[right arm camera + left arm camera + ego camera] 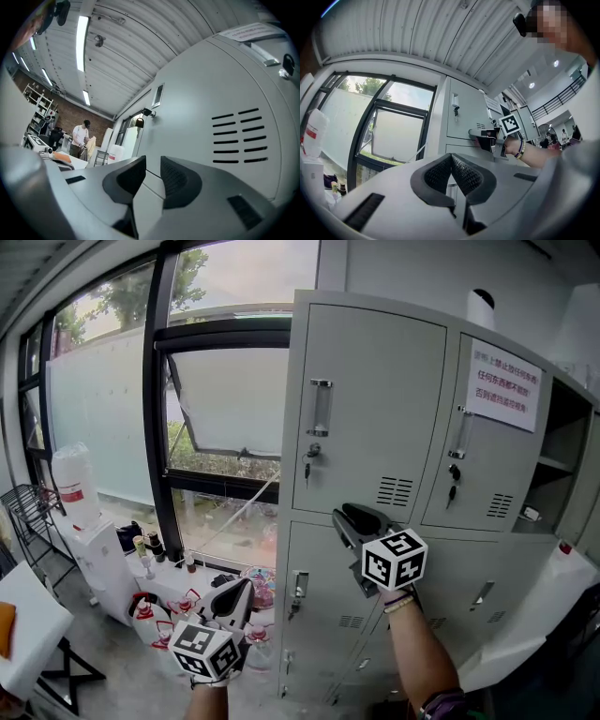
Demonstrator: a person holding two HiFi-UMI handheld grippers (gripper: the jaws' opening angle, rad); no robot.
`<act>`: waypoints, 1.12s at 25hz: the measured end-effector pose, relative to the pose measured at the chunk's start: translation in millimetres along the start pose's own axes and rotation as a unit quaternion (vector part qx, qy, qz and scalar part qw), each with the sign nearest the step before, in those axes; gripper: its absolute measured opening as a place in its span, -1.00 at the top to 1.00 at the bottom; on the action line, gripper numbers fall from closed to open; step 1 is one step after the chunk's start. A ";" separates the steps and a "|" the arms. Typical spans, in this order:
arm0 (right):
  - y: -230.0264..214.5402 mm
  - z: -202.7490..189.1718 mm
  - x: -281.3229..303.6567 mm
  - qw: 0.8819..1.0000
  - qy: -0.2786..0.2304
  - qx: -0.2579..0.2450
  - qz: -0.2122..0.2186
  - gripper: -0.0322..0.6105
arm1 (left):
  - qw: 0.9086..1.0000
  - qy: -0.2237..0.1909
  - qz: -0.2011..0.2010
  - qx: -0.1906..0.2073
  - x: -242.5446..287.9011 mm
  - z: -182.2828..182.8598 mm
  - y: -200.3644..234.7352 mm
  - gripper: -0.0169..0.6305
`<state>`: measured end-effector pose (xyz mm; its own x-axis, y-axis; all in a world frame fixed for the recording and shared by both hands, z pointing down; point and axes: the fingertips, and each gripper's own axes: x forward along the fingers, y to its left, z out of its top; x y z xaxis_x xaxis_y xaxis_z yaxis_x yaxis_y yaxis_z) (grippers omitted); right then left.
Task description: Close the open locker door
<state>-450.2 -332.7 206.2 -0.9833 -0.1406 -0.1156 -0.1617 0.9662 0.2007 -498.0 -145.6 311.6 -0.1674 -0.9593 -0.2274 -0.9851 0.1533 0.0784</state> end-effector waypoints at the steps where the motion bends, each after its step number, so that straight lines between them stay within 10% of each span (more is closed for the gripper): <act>1: 1.9 2.2 -2.2 1.000 -0.003 0.000 0.001 0.64 | 1.000 0.001 -0.001 0.000 0.2 -1.3 -1.4 0.89; 28: 59.0 -18.7 -139.0 0.996 -0.034 0.009 -0.078 0.88 | 0.997 0.036 -0.068 -0.028 -19.3 -39.9 -38.8 0.88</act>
<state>-324.7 -260.1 252.3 -0.9381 -0.2753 -0.2103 -0.3105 0.9374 0.1578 -455.0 -142.5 351.7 -0.0281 -0.9850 -0.1703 -0.9943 0.0100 0.1058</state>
